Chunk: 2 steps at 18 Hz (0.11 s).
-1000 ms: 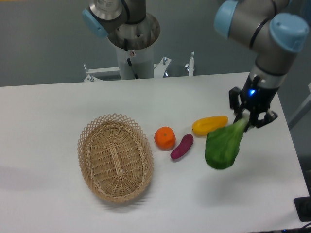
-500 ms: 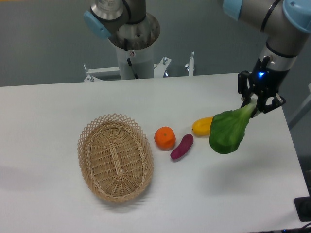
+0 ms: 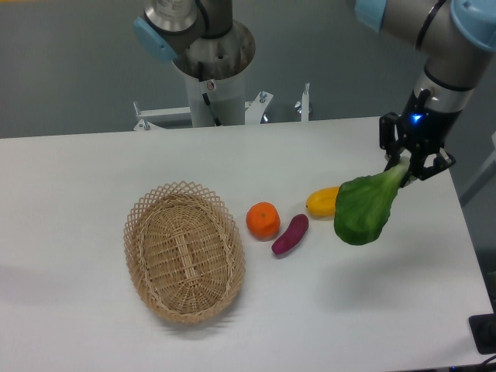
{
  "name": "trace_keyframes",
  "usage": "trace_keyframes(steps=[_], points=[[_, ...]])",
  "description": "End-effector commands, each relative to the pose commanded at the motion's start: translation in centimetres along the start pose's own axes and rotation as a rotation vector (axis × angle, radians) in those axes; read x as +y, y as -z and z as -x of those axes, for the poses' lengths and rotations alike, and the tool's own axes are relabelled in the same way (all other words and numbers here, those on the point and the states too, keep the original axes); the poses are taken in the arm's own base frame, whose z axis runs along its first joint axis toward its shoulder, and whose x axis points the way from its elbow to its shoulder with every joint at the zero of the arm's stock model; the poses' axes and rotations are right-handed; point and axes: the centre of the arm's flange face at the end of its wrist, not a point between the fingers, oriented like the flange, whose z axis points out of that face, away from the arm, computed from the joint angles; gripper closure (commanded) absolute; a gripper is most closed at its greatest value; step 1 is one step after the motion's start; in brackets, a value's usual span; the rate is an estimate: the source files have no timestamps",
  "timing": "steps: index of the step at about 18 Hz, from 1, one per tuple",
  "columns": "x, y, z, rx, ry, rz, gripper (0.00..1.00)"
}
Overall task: Pick up the green vegetable from the table
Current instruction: 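Hold the bok choy raised above the table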
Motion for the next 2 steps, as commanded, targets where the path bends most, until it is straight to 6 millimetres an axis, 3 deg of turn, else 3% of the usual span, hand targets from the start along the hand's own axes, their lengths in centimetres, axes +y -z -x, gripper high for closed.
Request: trace_keyframes(steps=[2], points=[[0.0, 0.0, 0.0, 0.0, 0.0, 0.0, 0.69]])
